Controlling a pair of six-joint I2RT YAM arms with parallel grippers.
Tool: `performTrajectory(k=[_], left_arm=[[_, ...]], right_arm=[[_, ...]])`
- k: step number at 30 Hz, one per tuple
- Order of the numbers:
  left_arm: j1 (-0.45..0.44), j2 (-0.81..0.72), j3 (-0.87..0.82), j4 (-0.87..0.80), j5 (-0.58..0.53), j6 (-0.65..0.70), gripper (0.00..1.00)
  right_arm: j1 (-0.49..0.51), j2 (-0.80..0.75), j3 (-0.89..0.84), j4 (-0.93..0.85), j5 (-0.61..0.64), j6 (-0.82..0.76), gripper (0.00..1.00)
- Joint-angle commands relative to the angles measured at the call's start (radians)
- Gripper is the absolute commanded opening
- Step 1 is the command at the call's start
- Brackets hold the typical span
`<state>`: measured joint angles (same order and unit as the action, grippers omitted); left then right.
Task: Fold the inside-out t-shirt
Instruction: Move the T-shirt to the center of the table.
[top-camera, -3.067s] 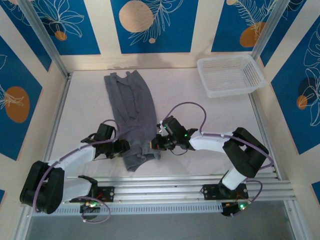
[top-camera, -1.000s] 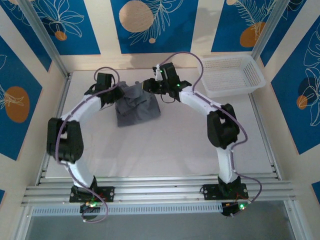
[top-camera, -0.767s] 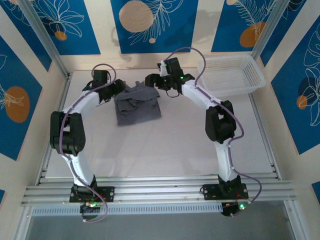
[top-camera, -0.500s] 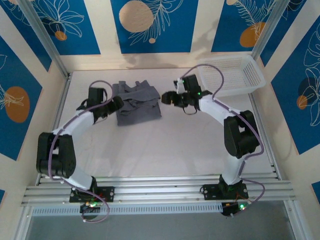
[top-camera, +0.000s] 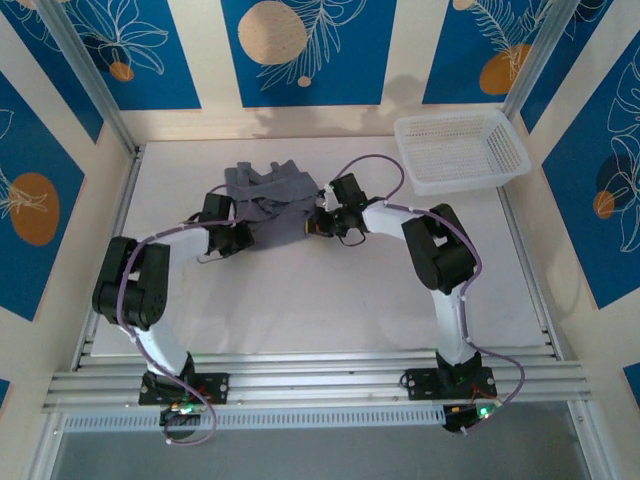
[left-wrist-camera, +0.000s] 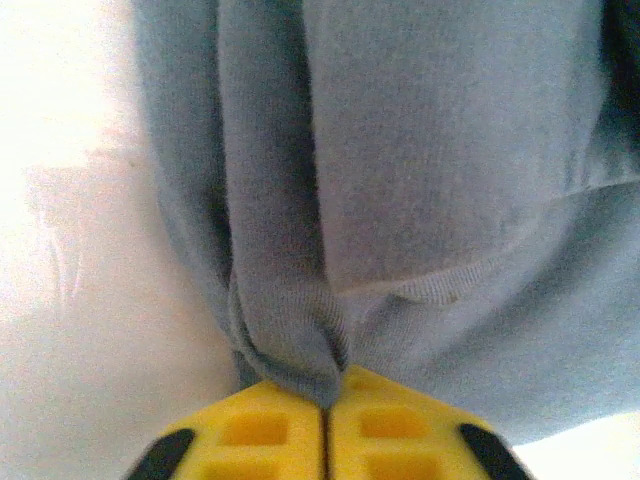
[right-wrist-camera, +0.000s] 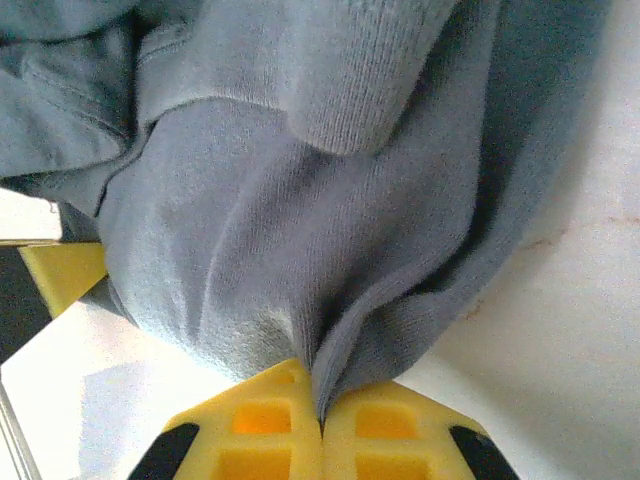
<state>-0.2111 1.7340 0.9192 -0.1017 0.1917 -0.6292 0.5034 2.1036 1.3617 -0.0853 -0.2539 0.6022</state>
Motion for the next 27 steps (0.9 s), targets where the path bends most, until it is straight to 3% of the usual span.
performTrajectory(k=[1,4,8,9,11,12,14,16,20,27], left_arm=[[-0.008,-0.064,-0.09,0.028,0.044,-0.022,0.0],[-0.053,-0.185,-0.245,0.04,0.081,-0.066,0.0],[-0.222,-0.389,-0.43,-0.009,0.025,-0.157,0.05],[-0.262,-0.447,-0.468,-0.032,-0.005,-0.211,0.16],[-0.323,-0.563,-0.512,-0.066,-0.053,-0.285,0.44],[-0.349,-0.628,-0.517,-0.094,-0.078,-0.298,0.54],[-0.38,-0.729,-0.491,-0.164,-0.148,-0.3,0.61],[-0.385,-0.789,-0.463,-0.204,-0.194,-0.284,0.62],[-0.384,-0.747,-0.419,-0.21,-0.247,-0.275,0.6],[-0.375,-0.571,-0.355,-0.121,-0.28,-0.235,0.59]], right_arm=[[0.003,-0.082,-0.128,0.026,0.003,0.028,0.0],[0.019,-0.236,-0.356,0.116,0.0,0.067,0.0],[0.091,-0.461,-0.623,0.124,0.054,0.116,0.02],[0.111,-0.516,-0.669,0.104,0.06,0.139,0.08],[0.136,-0.624,-0.724,0.06,0.068,0.16,0.35],[0.14,-0.681,-0.74,0.019,0.095,0.177,0.43],[0.12,-0.787,-0.758,-0.045,0.151,0.211,0.49],[0.076,-0.86,-0.758,-0.073,0.181,0.233,0.5],[-0.034,-0.828,-0.699,-0.101,0.215,0.216,0.52],[-0.081,-0.556,-0.579,0.094,0.039,0.178,0.52]])
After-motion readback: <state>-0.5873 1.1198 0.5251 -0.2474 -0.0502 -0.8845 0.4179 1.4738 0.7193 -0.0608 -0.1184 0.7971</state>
